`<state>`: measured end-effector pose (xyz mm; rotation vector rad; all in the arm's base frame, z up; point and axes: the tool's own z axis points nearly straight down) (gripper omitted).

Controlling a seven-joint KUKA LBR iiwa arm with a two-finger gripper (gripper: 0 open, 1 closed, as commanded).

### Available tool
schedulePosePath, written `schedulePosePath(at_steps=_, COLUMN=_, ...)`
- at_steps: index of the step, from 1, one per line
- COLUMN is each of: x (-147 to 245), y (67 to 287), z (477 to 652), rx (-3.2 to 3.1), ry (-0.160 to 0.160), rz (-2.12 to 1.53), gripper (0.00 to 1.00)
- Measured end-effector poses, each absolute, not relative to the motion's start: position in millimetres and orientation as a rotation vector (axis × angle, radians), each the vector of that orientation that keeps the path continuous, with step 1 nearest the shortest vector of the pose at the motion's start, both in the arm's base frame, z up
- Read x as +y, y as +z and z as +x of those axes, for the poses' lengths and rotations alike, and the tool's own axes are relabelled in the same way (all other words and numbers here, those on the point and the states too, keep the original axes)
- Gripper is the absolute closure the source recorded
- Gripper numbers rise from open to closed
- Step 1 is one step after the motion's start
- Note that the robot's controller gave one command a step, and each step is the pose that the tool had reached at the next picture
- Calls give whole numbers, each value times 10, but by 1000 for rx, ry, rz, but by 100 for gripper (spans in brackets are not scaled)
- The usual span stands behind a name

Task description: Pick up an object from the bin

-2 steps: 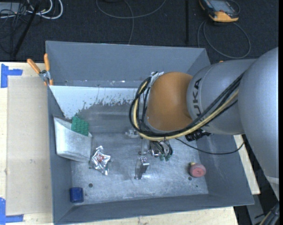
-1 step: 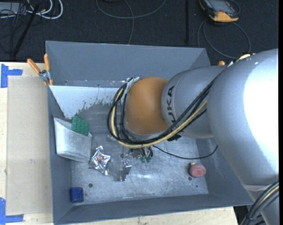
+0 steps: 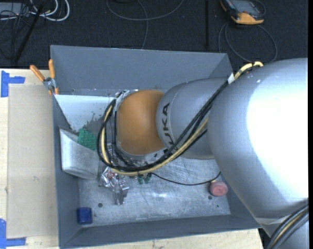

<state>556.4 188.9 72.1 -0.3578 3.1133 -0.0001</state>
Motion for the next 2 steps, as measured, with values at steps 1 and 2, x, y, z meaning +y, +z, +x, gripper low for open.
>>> schedulePosePath(at_steps=1, x=1904, y=754, z=5591, rx=3104, ry=7, rz=-357, gripper=100)
schedulePosePath(at_steps=2, x=1868, y=2450, z=5665, rx=3108, ry=2, rz=-388, gripper=100)
